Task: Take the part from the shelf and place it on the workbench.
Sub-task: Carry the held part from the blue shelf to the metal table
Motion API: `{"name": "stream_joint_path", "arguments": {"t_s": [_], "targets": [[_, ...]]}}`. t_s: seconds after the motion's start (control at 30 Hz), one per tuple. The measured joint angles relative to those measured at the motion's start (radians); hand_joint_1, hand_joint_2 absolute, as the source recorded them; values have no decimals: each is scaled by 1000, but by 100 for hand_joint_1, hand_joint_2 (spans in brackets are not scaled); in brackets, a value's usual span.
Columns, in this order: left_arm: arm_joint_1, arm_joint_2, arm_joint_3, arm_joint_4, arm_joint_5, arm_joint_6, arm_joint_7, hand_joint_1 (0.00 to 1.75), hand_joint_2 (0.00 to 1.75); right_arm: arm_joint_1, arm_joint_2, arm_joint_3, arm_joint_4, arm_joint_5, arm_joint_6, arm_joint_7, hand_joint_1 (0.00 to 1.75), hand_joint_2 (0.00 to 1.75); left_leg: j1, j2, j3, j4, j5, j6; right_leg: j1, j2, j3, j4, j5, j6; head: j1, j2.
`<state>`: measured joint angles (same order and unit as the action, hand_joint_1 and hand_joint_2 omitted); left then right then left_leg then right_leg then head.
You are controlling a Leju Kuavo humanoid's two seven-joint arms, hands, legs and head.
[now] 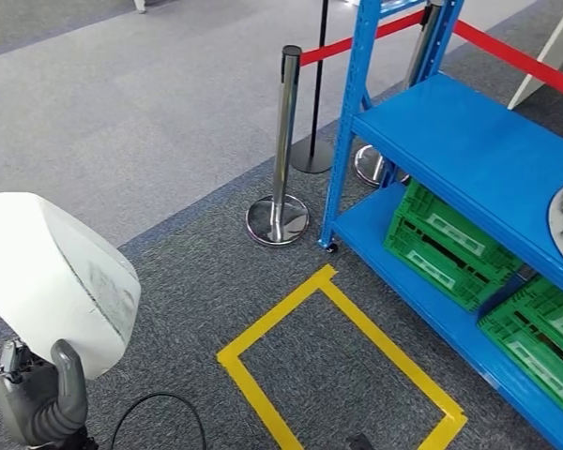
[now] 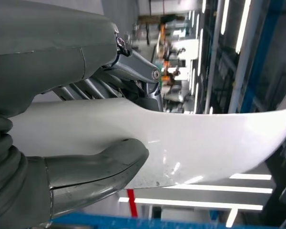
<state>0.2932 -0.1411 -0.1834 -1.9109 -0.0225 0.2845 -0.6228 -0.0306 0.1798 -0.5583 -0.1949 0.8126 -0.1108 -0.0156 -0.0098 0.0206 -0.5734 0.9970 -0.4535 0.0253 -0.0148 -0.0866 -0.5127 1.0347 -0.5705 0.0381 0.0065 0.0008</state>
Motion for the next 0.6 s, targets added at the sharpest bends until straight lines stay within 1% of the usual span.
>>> {"name": "stream_joint_path", "arguments": {"t_s": [0.03, 0.07, 0.1, 0.13, 0.17, 0.2, 0.23, 0.27, 0.3, 0.33, 0.37, 0.4, 0.43, 0.47, 0.5, 0.53, 0.57, 0.6], "targets": [[0, 0, 0, 0, -1, 2, 0, 175, 175, 1, 0, 0, 0, 2, 1, 0, 0, 0, 3, -10, 1, -4, 3, 5, -1, 33, -23, 47, -28, 2, 3, 0], [0, 0, -1, 0, -1, 3, 0, 175, 175, 2, 0, 1, 0, 3, 2, 0, 0, 0, 2, -20, 0, -4, 4, 8, -1, 62, -53, 112, -59, 2, 5, 0], [0, 0, -1, 0, -1, 5, 0, 175, 175, 4, 0, 1, 0, 4, 2, 0, 0, 0, 1, -32, -1, -4, 4, 10, -1, 76, -86, 179, -85, 2, 7, 0], [1, 0, -1, 0, -2, 7, 0, 175, 175, 8, 0, 1, 0, 5, 3, 0, 0, 0, 1, -45, -1, -4, 4, 11, -1, 82, -112, 226, -96, 3, 7, 0], [2, 1, -1, 0, -2, 8, 0, 175, 175, 11, 0, 2, 0, 6, 4, 0, 0, 0, 1, -60, 0, -3, 4, 11, -1, 85, -125, 241, -88, 3, 7, 0], [4, 2, -1, 0, -2, 10, 0, 175, 175, 13, 0, 2, 0, 6, 4, 0, 0, 0, 1, -75, 0, -2, 4, 11, -2, 88, -119, 218, -61, 4, 7, 0], [5, 2, -1, 0, -2, 12, 0, 175, 175, 14, -1, 3, 0, 7, 4, -1, 0, 0, 2, -90, 0, 1, 3, 9, -4, 99, -97, 162, -20, 4, 7, 0], [5, 2, -1, 0, -2, 14, 0, 175, 175, 14, -1, 3, 0, 7, 4, -2, 0, 0, 3, -104, -1, 5, 2, 6, -7, 126, -71, 99, 13, 4, 7, 0], [5, 2, -2, 0, -2, 18, 1, 175, 175, 14, -2, 4, 0, 7, 5, -6, 0, 0, 2, -117, -5, 13, 0, 2, -11, 152, -46, 41, 35, 4, 7, 0], [4, 2, -2, -1, -4, 23, 1, 175, 175, 15, -2, 4, 0, 6, 7, -11, 0, 0, 3, -128, -10, 19, -1, -4, -13, 173, -29, 5, 43, 3, 6, 0], [4, 2, -3, -2, -8, 30, 1, 175, 175, 15, -2, 4, 0, 6, 12, -19, 0, 0, 3, -140, -16, 24, 0, -11, -13, 183, -21, -9, 40, 1, 6, 0], [4, 3, -5, -4, -15, 39, 1, 175, 175, 16, -4, 4, 0, 6, 18, -28, 0, 0, 5, -153, -21, 26, 2, -17, -11, 173, -16, -13, 39, -3, 6, 0], [5, 3, -6, -6, -23, 49, 0, 175, 175, 17, -5, 4, 0, 7, 25, -36, 0, 0, 7, -159, -25, 27, 3, -22, -11, 159, -14, -12, 41, -8, 6, 0], [5, 4, -8, -9, -31, 58, 0, 175, 175, 17, -7, 4, 0, 8, 32, -43, 0, 0, 7, -146, -30, 34, -1, -28, -11, 145, -12, -13, 43, -14, 5, 0], [4, 5, -9, -12, -37, 66, 0, 175, 175, 18, -8, 4, 0, 11, 37, -48, 0, 0, 5, -120, -40, 56, -15, -32, -11, 130, -11, -15, 45, -20, 2, 0], [2, 5, -10, -15, -41, 72, 0, 175, 175, 18, -9, 4, 0, 14, 39, -51, 0, 0, 5, -86, -60, 100, -40, -37, -11, 114, -9, -17, 45, -25, -1, 0], [0, 6, -10, -17, -45, 76, 0, 175, 175, 19, -10, 4, 0, 15, 41, -54, 0, 0, 5, -55, -89, 164, -73, -41, -9, 97, -9, -17, 44, -29, -4, 0], [-1, 6, -11, -17, -49, 80, 1, 175, 175, 20, -11, 5, 0, 16, 42, -55, 0, 0, 7, -40, -122, 234, -104, -45, -7, 80, -8, -17, 42, -32, -5, 0]]}}
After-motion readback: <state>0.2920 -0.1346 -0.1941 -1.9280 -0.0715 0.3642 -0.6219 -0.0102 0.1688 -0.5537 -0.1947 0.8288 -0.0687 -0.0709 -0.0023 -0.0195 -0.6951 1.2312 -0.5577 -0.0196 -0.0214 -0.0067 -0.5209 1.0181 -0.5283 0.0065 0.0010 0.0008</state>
